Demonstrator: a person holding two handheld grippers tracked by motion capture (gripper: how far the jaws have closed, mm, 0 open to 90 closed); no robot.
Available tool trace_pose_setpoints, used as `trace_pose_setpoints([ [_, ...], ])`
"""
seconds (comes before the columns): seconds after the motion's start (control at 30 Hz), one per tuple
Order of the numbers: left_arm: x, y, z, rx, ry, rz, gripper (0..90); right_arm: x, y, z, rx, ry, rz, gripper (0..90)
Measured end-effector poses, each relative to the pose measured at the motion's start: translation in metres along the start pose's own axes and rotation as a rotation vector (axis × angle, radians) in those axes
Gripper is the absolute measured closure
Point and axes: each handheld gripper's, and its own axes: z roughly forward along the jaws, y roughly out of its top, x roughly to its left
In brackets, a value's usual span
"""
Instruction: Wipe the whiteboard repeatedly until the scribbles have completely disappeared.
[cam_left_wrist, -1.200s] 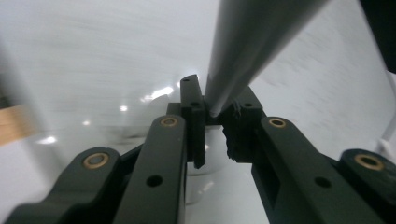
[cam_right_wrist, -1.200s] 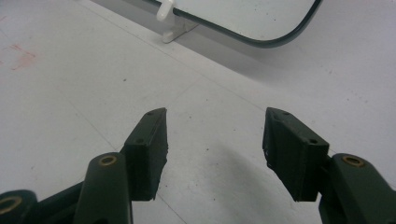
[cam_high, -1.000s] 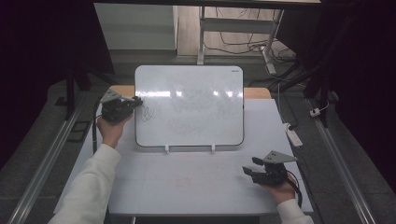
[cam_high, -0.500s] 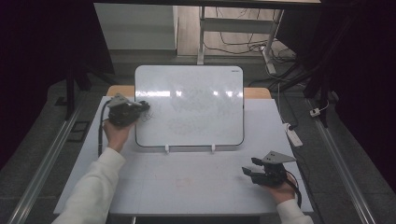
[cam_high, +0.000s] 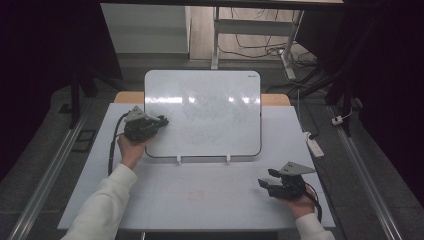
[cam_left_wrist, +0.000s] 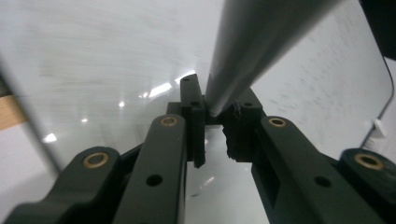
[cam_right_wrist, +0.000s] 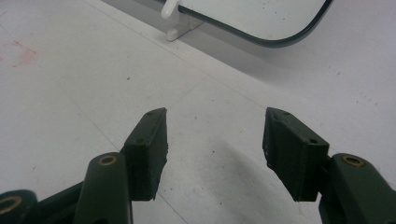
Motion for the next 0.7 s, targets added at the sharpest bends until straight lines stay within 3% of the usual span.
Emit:
trace_pose_setpoints([
  [0.07, 0.003, 0.002, -0.002, 0.0, 0.004, 0.0, 78.4, 0.0, 0.0, 0.0, 0.001, -0.001, -0.001, 40.3],
  [0.13, 0.012, 0.003, -0.009, -0.017, 0.052, -0.009, 78.4, -0.001, 0.0, -0.001, 0.0, -0.001, 0.0, 40.3],
  [0.23, 0.031, 0.003, -0.023, -0.047, 0.101, -0.075, 78.5, -0.002, -0.001, -0.002, -0.005, -0.003, 0.004, 40.3],
  [0.3, 0.036, 0.001, -0.027, -0.053, 0.101, -0.096, 78.4, -0.002, -0.001, -0.002, -0.005, -0.002, 0.002, 40.3],
  [0.37, 0.031, -0.001, -0.025, -0.045, 0.102, -0.079, 78.4, -0.001, 0.0, -0.001, -0.002, 0.0, 0.0, 40.3],
  [0.57, 0.001, -0.01, -0.006, -0.013, -0.002, -0.047, 78.4, 0.002, 0.001, 0.001, 0.003, 0.002, -0.006, 40.3],
  [0.63, -0.004, -0.01, -0.005, -0.004, 0.015, -0.016, 78.5, 0.001, 0.0, 0.001, 0.003, 0.0, -0.005, 40.3],
  [0.7, 0.002, -0.009, -0.009, -0.009, 0.029, -0.024, 78.4, 0.001, 0.0, 0.0, 0.002, -0.001, -0.002, 40.3],
])
